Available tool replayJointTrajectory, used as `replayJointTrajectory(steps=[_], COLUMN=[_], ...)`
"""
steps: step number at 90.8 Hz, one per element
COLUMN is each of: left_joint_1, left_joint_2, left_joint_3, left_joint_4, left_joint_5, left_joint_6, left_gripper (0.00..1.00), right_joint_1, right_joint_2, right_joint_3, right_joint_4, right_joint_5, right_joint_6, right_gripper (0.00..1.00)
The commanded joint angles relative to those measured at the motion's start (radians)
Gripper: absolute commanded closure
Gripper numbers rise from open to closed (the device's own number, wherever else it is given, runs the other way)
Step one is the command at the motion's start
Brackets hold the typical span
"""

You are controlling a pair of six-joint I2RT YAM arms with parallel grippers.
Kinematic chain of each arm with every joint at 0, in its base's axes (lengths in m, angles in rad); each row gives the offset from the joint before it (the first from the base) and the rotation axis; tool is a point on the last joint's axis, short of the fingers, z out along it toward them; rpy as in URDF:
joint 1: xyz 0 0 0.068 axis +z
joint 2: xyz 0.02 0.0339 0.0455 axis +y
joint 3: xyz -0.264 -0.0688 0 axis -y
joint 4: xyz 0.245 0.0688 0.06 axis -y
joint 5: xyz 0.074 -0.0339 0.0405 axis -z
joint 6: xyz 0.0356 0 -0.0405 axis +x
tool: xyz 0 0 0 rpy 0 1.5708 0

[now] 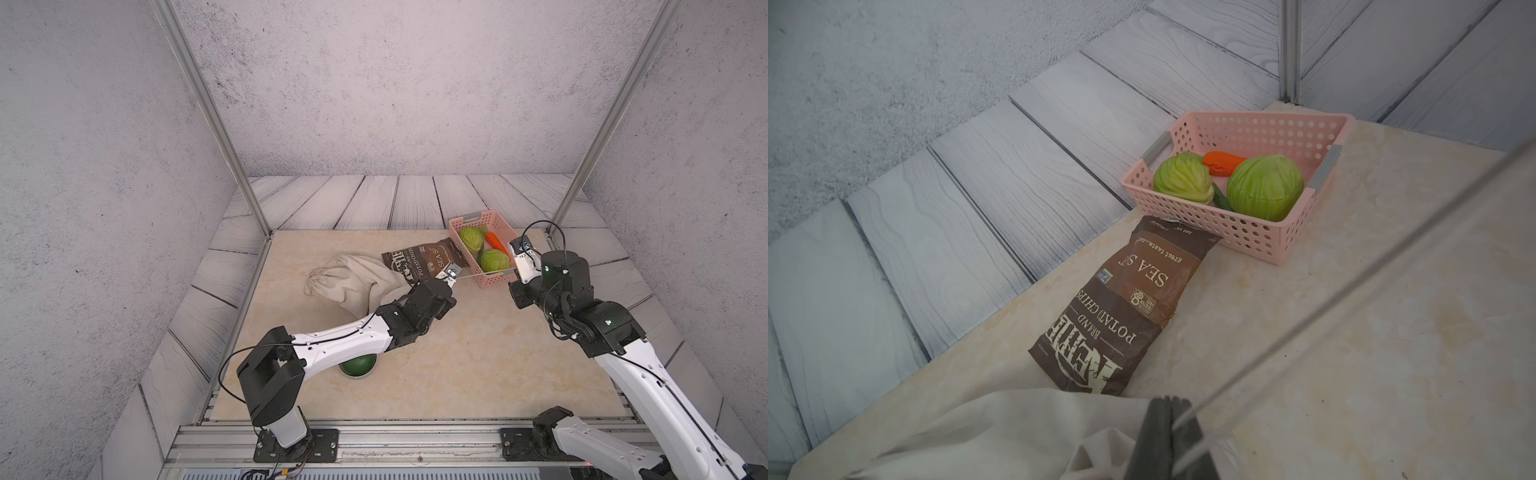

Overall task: Close the soil bag
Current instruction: Frap the soil bag at the center of the board, then place the soil bag at the center of the board.

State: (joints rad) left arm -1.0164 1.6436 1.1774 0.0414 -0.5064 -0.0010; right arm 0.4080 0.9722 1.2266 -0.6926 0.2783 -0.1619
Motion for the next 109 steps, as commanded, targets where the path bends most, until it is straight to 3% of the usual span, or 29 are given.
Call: replayJointTrajectory(steps=[1, 15, 29, 40, 47, 57, 65, 71, 76, 82, 90, 94, 99, 109], left_joint_1=[0.151, 0.193, 0.226, 0.223, 0.217, 0.214, 0.216, 0.227, 0.246, 0.277, 0.317, 0.341, 0.376, 0.454], left_joint_2=[0.056, 0.102, 0.095, 0.047, -0.011, -0.104, -0.164, -0.209, -0.258, -0.32, -0.405, -0.45, -0.493, -0.588], left_joint_3=[-0.126, -0.091, -0.086, -0.082, -0.081, -0.097, -0.127, -0.162, -0.19, -0.224, -0.274, -0.299, -0.338, -0.403], left_joint_4=[-0.562, -0.656, -0.649, -0.583, -0.518, -0.393, -0.302, -0.241, -0.2, -0.148, -0.072, -0.025, 0.028, 0.079], left_joint_5=[-0.389, -0.404, -0.371, -0.274, -0.171, 0.0, 0.101, 0.143, 0.169, 0.226, 0.29, 0.307, 0.308, 0.221], left_joint_6=[-0.18, -0.278, -0.295, -0.257, -0.229, -0.204, -0.208, -0.21, -0.222, -0.238, -0.264, -0.281, -0.309, -0.362], left_gripper=[0.87, 0.95, 1.0, 1.0, 1.0, 0.9, 0.81, 0.65, 0.46, 0.25, 0.06, 0.0, 0.01, 0.02], right_joint_1=[-0.115, -0.134, -0.141, -0.142, -0.141, -0.142, -0.142, -0.142, -0.143, -0.145, -0.155, -0.177, -0.218, -0.301], right_joint_2=[-0.102, -0.108, -0.098, -0.079, -0.069, -0.027, 0.013, 0.038, 0.05, 0.054, 0.054, 0.057, 0.064, 0.09], right_joint_3=[0.068, 0.058, 0.042, -0.002, -0.063, -0.185, -0.293, -0.359, -0.41, -0.456, -0.501, -0.514, -0.535, -0.565], right_joint_4=[0.163, 0.164, 0.154, 0.153, 0.19, 0.248, 0.311, 0.352, 0.389, 0.445, 0.502, 0.53, 0.564, 0.623], right_joint_5=[0.385, 0.381, 0.314, 0.188, 0.008, -0.209, -0.268, -0.273, -0.264, -0.25, -0.173, -0.135, -0.107, -0.05], right_joint_6=[0.043, 0.058, 0.106, 0.214, 0.297, 0.396, 0.441, 0.462, 0.474, 0.455, 0.433, 0.434, 0.445, 0.469], right_gripper=[1.0, 1.0, 1.0, 1.0, 1.0, 1.0, 1.0, 1.0, 0.89, 0.67, 0.46, 0.37, 0.29, 0.22])
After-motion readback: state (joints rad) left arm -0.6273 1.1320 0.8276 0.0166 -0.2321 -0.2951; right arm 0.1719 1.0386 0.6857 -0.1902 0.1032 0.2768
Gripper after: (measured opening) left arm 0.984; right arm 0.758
